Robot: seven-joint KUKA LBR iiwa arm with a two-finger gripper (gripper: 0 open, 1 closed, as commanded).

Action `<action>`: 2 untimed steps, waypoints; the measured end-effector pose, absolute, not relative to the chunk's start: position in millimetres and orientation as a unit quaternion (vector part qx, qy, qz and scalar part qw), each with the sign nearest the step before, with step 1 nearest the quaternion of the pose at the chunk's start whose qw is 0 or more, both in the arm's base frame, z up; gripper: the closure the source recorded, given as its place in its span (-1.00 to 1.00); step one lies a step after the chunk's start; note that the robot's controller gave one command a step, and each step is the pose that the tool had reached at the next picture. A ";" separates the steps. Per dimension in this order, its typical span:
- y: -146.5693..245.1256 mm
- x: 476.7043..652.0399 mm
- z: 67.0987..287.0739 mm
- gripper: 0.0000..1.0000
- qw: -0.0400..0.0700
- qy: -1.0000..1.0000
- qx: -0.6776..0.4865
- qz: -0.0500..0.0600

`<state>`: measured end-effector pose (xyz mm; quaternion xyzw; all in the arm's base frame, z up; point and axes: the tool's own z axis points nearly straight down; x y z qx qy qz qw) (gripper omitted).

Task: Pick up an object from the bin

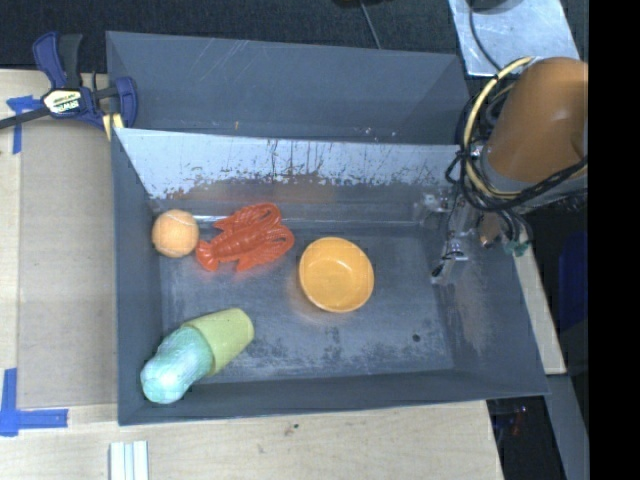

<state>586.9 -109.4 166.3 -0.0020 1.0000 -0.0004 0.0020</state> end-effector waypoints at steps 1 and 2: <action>-109.4 586.9 166.3 -1.00 0.002 1.000 -0.002 0.000; -100.9 590.9 79.7 -1.00 0.004 0.996 0.088 0.000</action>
Offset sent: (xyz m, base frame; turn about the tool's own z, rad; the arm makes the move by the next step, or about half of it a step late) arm 0.0029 0.0097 -0.0921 0.1873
